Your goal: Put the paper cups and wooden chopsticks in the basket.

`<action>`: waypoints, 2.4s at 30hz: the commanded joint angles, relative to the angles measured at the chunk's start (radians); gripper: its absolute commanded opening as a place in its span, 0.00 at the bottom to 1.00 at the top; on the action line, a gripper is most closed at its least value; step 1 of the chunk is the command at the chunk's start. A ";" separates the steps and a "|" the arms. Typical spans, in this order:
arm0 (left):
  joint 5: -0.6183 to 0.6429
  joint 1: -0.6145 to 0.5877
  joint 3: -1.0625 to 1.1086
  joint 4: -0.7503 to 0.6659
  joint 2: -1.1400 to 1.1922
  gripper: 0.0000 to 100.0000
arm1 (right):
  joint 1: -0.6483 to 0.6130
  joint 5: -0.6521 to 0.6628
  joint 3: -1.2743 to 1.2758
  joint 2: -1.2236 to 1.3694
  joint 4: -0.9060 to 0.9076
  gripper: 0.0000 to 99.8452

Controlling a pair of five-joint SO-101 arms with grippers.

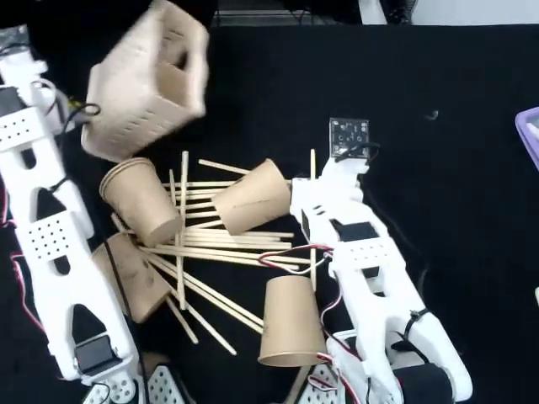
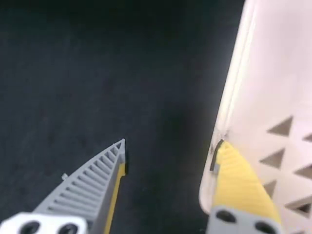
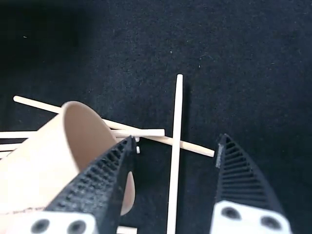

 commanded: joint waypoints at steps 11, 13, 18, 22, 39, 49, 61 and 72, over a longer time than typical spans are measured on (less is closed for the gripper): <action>-0.005 -0.157 -0.133 0.101 -0.170 0.29 | -0.014 0.000 -0.024 0.002 -0.017 0.27; 0.003 -0.153 -0.131 0.158 -0.256 0.29 | -0.014 0.000 -0.024 0.002 -0.017 0.27; 0.160 -0.148 -0.105 0.196 -0.454 0.30 | -0.014 0.000 -0.024 0.002 -0.018 0.27; 0.204 -0.117 0.008 0.196 -0.621 0.30 | -0.014 0.000 -0.024 0.002 -0.018 0.27; 0.494 0.062 0.920 0.012 -1.129 0.33 | -0.011 0.000 -0.022 0.002 -0.012 0.27; 0.532 0.070 1.095 -0.138 -1.129 0.32 | -0.009 0.002 -0.024 0.002 -0.012 0.27; 0.606 0.150 1.176 -0.253 -1.142 0.32 | -0.009 0.002 -0.024 0.002 -0.012 0.27; 0.666 0.133 1.104 -0.232 -1.134 0.32 | -0.009 0.002 -0.024 0.002 -0.012 0.27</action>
